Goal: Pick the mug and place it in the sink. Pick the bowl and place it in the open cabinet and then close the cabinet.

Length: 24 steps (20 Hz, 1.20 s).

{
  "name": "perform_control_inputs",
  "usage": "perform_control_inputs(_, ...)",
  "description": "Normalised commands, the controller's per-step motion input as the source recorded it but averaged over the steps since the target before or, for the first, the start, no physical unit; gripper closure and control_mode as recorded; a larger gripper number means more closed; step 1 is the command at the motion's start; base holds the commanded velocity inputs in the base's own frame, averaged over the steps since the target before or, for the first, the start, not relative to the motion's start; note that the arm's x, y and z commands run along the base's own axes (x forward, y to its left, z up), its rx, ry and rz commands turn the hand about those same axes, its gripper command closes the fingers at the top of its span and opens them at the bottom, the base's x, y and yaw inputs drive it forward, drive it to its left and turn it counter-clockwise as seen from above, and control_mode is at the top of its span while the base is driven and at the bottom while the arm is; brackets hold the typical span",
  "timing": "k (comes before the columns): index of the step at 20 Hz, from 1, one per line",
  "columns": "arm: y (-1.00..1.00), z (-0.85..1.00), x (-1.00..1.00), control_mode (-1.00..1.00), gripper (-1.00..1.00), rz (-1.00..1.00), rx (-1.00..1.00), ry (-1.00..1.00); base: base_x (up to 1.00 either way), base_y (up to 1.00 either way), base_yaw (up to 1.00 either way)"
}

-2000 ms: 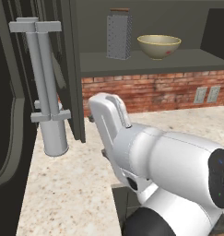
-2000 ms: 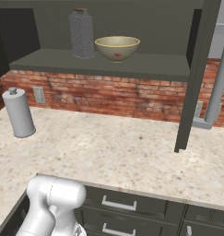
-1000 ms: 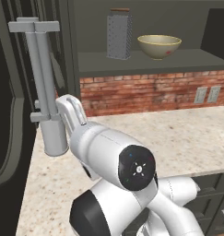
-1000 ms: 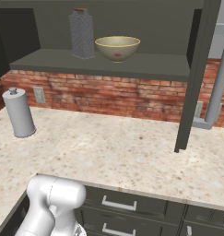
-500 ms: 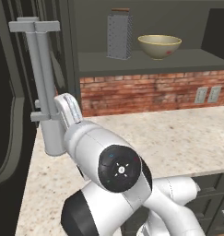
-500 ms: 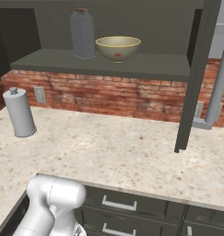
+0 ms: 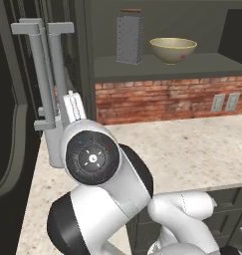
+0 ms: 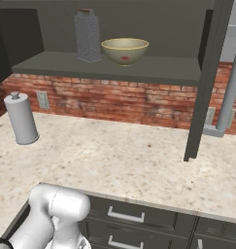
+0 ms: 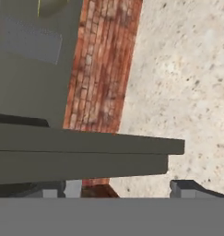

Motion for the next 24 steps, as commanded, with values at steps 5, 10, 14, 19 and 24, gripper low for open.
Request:
perform_control_inputs(5, -0.75, 0.0, 0.48, -1.0, -1.0, -0.12, 0.08, 0.09, 0.0, 0.0, 0.0)
perform_control_inputs(10, -0.64, 0.0, 0.83, -1.0, -1.0, -0.06, 0.08, 0.1, 0.0, 0.0, 0.0)
perform_control_inputs(14, -0.59, 0.0, 0.99, -1.0, -1.0, -0.02, 0.07, 0.07, 0.0, 0.0, 0.0)
perform_control_inputs(19, -0.55, 0.0, 1.0, -1.0, -1.0, 0.0, 0.1, 0.02, 0.0, 0.0, 0.0)
perform_control_inputs(24, -0.43, 0.0, 1.0, -1.0, -1.0, 0.0, 0.13, 0.04, 0.0, 0.0, 0.0)
